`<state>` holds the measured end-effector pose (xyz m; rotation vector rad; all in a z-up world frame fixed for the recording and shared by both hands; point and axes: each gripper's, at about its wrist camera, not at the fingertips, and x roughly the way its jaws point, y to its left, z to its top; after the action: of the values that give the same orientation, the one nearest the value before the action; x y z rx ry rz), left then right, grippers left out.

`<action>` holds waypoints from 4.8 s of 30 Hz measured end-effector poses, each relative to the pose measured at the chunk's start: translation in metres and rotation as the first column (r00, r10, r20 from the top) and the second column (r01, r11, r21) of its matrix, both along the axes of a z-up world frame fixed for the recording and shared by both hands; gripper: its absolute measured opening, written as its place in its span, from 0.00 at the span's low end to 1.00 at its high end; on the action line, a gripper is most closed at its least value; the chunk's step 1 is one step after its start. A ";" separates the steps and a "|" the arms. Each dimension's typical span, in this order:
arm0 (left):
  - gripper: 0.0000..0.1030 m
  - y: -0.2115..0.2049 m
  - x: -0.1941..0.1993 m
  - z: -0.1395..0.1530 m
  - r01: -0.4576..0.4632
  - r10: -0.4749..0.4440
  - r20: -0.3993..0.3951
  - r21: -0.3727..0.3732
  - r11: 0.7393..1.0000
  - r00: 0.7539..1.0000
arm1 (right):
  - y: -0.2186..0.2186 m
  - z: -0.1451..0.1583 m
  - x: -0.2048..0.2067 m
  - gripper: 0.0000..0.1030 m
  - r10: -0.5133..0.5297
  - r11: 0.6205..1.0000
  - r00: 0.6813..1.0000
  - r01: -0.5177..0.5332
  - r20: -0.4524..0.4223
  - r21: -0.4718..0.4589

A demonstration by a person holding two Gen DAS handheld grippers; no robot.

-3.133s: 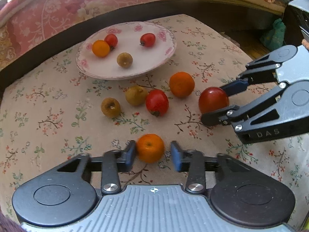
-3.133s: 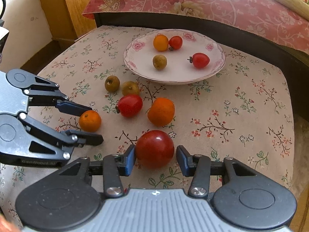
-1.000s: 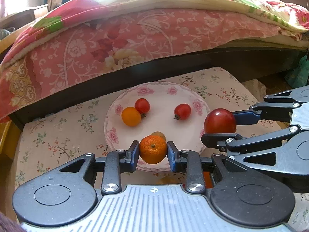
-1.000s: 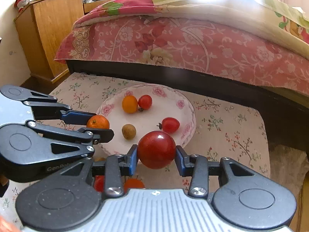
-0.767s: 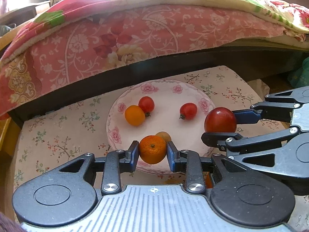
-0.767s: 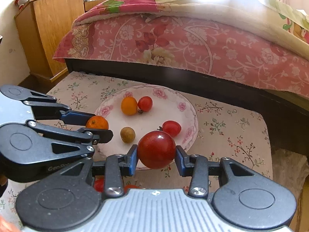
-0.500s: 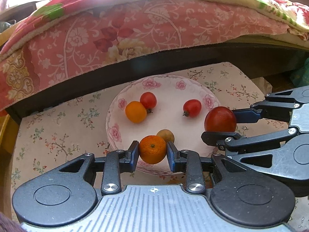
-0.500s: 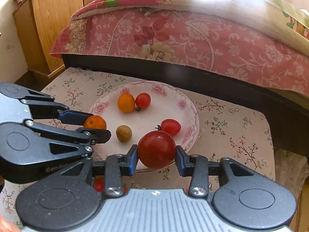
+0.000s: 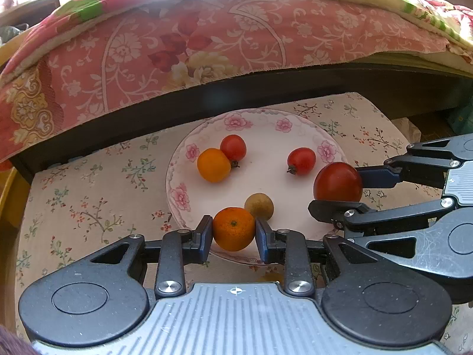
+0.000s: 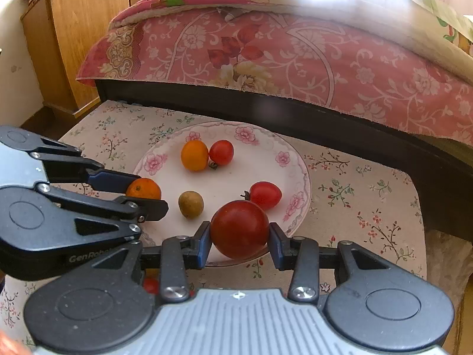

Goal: Organize fruits
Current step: 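Open the left gripper to drop the tangerine onto the plate, then open the right gripper to drop the large red tomato onto the plate, then move both open grippers back toward the remaining fruits, then grasp a red cherry tomato with the left gripper while the right grasps an orange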

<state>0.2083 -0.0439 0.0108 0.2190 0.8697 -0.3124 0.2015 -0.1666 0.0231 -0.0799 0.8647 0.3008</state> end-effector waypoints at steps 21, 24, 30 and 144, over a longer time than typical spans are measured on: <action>0.42 -0.002 -0.003 0.005 -0.018 0.018 0.022 -0.010 1.000 1.000 | -0.003 0.005 -0.003 0.43 -0.022 1.000 1.000 0.021 0.015 0.016; 0.42 -0.001 -0.003 0.008 -0.023 0.023 0.025 -0.012 1.000 0.999 | -0.003 0.008 -0.004 0.43 -0.023 0.999 0.999 0.023 0.026 0.023; 0.45 -0.002 -0.004 0.010 -0.024 0.024 0.029 -0.016 1.000 0.999 | -0.004 0.009 -0.005 0.43 -0.024 0.999 0.999 0.024 0.030 0.027; 0.64 -0.022 -0.073 -0.028 0.210 -0.209 -0.052 0.007 0.978 0.976 | -0.007 -0.026 -0.034 0.33 0.178 0.980 0.973 -0.162 -0.145 0.113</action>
<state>0.1358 -0.0658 -0.0172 0.3166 0.9007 -0.5115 0.1675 -0.1734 -0.0027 -0.0374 0.9970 0.5164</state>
